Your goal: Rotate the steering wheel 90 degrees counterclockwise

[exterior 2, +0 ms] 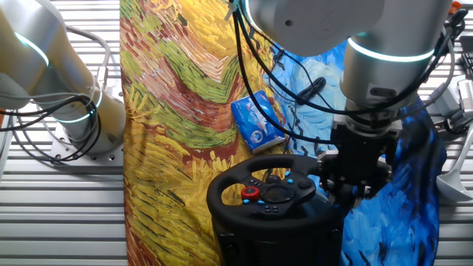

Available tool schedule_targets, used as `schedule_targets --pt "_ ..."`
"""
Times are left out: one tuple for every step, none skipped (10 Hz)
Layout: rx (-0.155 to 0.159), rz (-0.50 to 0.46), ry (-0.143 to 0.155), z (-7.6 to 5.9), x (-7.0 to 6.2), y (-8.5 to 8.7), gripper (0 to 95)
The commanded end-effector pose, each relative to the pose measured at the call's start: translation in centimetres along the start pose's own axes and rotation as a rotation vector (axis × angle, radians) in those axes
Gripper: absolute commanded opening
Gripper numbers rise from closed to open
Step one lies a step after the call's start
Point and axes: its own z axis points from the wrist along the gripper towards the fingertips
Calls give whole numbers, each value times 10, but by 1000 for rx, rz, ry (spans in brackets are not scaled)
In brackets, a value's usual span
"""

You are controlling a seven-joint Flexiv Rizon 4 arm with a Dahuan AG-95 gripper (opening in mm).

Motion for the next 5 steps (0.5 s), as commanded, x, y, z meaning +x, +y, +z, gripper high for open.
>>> schedule_targets --pt "-1 -32 1 0 -5 0 0" --pt "-2 -43 -1 2 -6 0 0" --pt "-2 -58 -3 4 -7 1 0" --pt "-3 -78 -4 5 -8 1 0" --pt "-4 -95 -5 4 -11 0 0"
